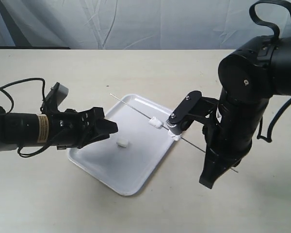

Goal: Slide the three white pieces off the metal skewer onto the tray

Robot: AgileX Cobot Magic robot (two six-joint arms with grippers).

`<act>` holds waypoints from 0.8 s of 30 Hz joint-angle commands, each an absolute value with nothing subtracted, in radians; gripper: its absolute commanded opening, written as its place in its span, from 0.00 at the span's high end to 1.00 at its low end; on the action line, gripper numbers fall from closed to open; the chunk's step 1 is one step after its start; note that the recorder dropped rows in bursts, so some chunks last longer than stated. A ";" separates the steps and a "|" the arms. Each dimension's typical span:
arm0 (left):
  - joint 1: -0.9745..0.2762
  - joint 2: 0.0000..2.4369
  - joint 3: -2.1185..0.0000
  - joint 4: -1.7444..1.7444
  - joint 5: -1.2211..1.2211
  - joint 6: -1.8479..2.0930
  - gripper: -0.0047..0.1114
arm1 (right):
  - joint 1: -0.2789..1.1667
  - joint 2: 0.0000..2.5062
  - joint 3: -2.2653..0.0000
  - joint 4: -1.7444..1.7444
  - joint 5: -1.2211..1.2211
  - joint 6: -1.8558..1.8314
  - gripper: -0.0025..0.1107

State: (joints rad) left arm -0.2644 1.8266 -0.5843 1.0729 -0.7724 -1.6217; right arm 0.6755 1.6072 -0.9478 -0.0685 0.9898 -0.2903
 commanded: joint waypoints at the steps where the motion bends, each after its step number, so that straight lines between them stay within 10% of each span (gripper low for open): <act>1: -0.264 1.830 -0.590 1.072 -0.926 -1.649 0.66 | 0.675 1.599 -0.943 -0.069 0.915 -0.253 0.98; 24: -0.311 1.830 -0.619 1.016 -1.080 -1.799 0.66 | 0.677 1.651 -0.943 0.170 0.836 -0.280 0.98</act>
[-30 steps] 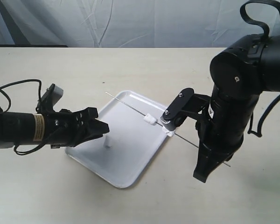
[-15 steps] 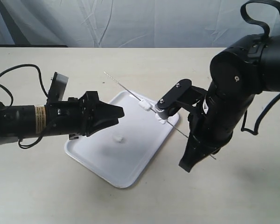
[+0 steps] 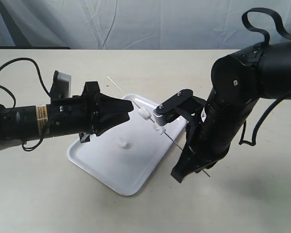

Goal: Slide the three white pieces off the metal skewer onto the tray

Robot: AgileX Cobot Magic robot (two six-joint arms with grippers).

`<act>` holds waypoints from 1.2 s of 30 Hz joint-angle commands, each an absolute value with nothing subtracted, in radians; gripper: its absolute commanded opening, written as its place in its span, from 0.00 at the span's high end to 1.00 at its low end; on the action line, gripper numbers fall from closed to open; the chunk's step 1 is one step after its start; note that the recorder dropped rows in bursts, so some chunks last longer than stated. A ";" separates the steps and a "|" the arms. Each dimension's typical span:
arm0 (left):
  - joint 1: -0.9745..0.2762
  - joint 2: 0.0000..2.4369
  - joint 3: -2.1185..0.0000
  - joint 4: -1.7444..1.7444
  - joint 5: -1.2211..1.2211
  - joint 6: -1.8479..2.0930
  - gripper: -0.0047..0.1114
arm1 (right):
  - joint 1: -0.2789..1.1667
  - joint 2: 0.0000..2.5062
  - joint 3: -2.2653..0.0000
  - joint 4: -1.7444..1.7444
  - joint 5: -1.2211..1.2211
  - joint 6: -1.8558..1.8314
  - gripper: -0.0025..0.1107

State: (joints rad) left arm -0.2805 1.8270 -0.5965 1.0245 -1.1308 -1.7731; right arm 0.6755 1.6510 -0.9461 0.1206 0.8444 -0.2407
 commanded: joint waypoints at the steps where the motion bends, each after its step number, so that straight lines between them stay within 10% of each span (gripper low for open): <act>1: -0.320 1.831 -0.624 1.016 -1.066 -1.799 0.66 | 0.677 1.651 -0.943 0.174 0.836 -0.281 0.98; 36: -0.364 1.907 -0.681 0.998 -1.048 -1.815 0.77 | 0.677 1.651 -0.943 0.219 0.859 -0.344 0.98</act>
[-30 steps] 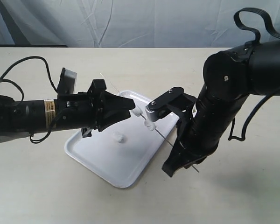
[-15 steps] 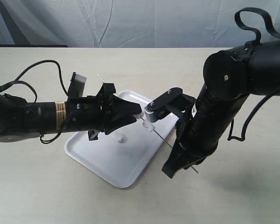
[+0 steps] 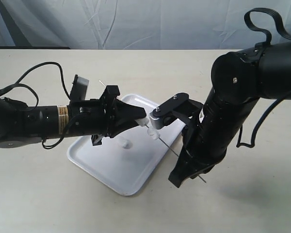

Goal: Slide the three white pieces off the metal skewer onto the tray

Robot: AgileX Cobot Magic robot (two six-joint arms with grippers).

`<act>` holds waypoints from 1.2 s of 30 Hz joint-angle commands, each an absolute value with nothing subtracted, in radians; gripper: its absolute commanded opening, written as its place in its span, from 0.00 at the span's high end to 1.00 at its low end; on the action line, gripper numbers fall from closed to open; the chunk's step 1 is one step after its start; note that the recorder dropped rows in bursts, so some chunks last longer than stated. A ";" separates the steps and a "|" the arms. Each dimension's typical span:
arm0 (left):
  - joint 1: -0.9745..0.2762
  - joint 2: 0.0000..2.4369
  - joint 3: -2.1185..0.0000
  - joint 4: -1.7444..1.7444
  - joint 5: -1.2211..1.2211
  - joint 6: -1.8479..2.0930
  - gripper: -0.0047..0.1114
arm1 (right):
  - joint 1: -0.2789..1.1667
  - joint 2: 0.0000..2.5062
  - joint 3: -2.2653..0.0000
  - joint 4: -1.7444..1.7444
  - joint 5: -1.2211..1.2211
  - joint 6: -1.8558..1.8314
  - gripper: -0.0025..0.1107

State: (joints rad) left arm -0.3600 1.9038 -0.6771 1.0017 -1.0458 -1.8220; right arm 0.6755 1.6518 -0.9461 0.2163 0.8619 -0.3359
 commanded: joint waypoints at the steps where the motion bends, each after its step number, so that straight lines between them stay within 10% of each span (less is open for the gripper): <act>1: -0.364 1.907 -0.681 1.000 -1.048 -1.813 0.78 | 0.677 1.651 -0.943 0.219 0.857 -0.344 0.98; 36: -0.179 1.907 -0.681 1.047 -1.134 -1.798 0.93 | 0.677 1.651 -0.943 0.171 0.965 -0.346 0.98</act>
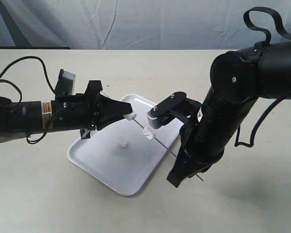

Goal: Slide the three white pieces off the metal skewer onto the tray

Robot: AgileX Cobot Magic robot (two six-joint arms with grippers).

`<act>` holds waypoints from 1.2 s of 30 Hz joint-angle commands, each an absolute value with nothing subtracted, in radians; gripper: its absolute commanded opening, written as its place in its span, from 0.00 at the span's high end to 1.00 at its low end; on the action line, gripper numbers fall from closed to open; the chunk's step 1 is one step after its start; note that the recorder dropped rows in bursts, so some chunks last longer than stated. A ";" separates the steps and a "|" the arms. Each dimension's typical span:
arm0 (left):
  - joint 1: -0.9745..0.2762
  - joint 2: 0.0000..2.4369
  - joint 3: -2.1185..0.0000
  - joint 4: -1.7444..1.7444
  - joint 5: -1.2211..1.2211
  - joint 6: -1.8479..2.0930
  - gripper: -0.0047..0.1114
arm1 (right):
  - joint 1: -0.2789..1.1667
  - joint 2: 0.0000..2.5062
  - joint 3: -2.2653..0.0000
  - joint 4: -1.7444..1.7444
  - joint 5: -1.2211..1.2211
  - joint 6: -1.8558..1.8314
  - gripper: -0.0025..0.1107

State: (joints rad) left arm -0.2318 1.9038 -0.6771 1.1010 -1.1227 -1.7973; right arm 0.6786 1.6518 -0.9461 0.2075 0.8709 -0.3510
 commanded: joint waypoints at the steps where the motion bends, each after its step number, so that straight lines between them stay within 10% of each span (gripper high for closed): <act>1: -0.162 1.907 -0.681 1.049 -1.144 -1.798 0.93 | 0.677 1.651 -0.943 0.167 0.973 -0.346 0.98; 18: 0.076 1.907 -0.681 1.218 -1.164 -1.798 0.93 | 0.677 1.651 -0.943 0.135 1.014 -0.348 0.98; 36: 0.043 1.907 -0.681 1.461 -0.980 -1.798 0.93 | 0.677 1.651 -0.943 0.098 1.000 -0.310 0.98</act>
